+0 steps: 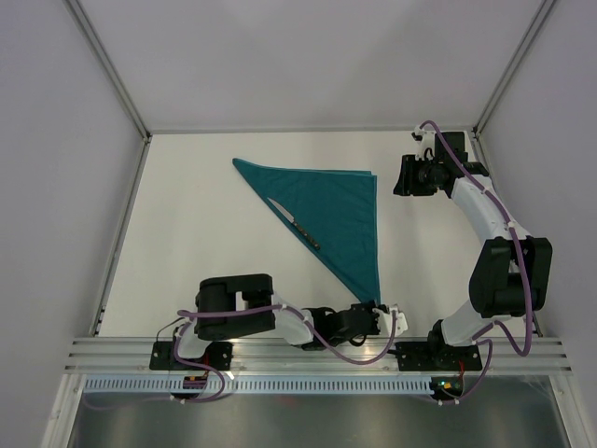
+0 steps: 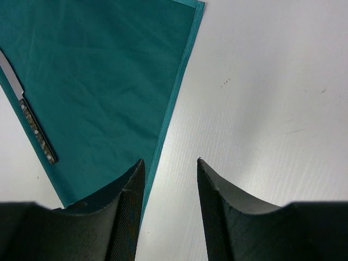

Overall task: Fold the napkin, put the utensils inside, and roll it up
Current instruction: Fold the napkin at the center of the board.

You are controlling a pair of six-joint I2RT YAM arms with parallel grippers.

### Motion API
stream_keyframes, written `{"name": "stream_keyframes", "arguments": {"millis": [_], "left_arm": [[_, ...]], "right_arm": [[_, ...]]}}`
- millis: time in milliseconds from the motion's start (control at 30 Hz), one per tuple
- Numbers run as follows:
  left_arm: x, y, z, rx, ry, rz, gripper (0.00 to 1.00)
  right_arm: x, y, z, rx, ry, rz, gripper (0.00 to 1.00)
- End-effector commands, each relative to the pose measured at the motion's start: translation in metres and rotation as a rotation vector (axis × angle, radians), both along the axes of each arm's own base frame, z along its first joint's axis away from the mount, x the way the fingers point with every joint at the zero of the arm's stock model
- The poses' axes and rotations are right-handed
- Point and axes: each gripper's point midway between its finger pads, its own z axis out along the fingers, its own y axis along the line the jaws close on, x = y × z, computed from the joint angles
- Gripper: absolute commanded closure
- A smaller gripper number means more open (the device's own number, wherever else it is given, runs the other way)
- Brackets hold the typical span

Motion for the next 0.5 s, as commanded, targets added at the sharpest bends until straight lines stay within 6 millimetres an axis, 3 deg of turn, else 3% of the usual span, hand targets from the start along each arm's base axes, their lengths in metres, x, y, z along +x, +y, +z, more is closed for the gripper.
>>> {"name": "stream_keyframes", "arguments": {"millis": [0,233,467], "left_arm": [[0.005,-0.012,0.017,-0.06,0.057,0.038,0.94],[0.047,-0.005,0.054,-0.176,0.187,0.182,0.98],[0.107,0.027,0.085,-0.348,0.375,0.342,0.98]], "right_arm": [[0.002,-0.002,0.009,-0.003,-0.033,-0.005,0.51],[0.001,-0.002,0.009,-0.004,-0.031,-0.006,0.51],[0.001,-0.002,0.01,-0.003,-0.033,-0.005,0.51]]}}
